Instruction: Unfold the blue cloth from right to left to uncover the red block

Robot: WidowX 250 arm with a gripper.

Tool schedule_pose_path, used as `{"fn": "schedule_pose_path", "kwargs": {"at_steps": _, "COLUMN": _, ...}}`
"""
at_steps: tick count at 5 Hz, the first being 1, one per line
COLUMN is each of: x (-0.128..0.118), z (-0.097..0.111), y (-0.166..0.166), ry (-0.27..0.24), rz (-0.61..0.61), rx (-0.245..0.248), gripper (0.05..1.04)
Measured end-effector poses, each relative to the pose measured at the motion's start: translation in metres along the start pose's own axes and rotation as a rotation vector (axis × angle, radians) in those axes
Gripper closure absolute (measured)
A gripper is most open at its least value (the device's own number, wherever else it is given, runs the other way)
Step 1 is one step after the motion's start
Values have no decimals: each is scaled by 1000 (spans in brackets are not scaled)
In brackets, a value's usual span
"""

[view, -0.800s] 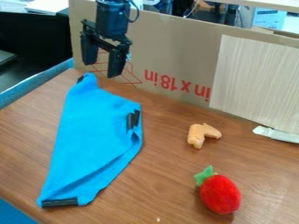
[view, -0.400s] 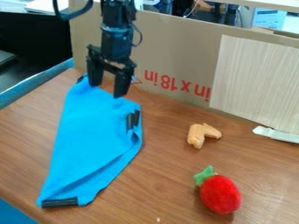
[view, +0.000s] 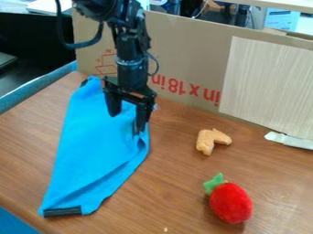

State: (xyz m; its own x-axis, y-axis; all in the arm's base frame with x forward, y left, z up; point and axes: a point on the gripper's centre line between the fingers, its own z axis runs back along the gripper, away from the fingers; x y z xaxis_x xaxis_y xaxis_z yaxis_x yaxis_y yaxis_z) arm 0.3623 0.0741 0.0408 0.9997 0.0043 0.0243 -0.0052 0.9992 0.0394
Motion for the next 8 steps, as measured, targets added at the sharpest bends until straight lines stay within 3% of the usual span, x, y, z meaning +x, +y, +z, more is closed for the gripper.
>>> {"fn": "schedule_pose_path", "kwargs": {"at_steps": 1, "x": 7, "z": 1, "y": -7, "ry": -42, "rz": 58, "rx": -66, "gripper": 83}}
{"fn": "schedule_pose_path", "kwargs": {"at_steps": 4, "x": 17, "z": 9, "y": -5, "ry": -81, "rz": 119, "rx": -69, "gripper": 83}}
{"fn": "schedule_pose_path", "kwargs": {"at_steps": 8, "x": 8, "z": -24, "y": -10, "ry": 6, "rz": 90, "rx": -9, "gripper": 115}}
